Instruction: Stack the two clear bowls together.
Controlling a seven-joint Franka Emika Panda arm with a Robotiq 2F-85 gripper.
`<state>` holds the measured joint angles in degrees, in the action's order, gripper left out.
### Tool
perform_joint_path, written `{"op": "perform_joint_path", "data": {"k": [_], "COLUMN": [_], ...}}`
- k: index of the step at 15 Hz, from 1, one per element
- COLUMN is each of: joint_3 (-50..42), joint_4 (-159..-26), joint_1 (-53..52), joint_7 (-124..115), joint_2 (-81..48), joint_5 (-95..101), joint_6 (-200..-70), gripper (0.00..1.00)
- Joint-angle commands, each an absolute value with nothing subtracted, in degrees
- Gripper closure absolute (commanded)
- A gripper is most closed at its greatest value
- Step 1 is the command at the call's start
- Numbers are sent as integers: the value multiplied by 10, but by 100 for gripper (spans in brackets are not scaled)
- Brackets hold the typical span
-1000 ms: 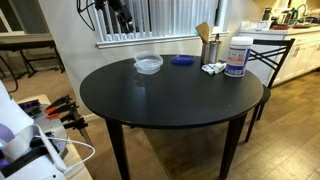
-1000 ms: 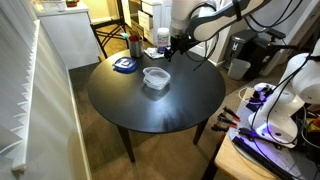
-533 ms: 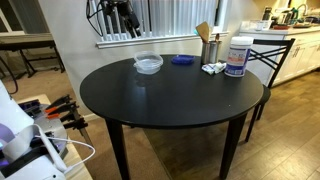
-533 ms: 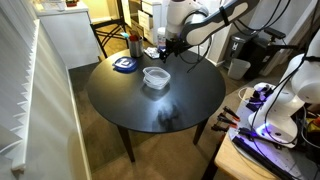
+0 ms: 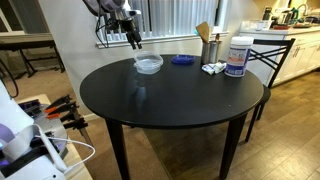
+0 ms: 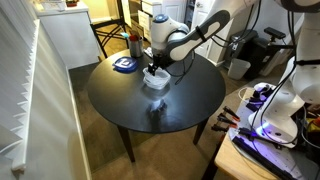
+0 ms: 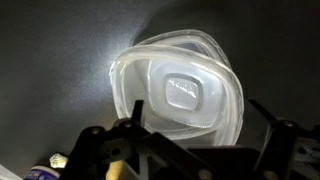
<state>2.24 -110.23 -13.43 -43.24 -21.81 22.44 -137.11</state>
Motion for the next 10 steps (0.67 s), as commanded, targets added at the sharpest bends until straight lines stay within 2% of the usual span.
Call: {"op": "perform_joint_path", "data": {"k": [1, 10], "joint_3": [3, -41], "joint_4": [-1077, -1071], "joint_1": [-152, -177], "joint_7": [-437, -408], "joint_2": [-259, -264], "joint_5": [224, 273], "joint_6": [-1382, -1319], "gripper": [0, 0]}}
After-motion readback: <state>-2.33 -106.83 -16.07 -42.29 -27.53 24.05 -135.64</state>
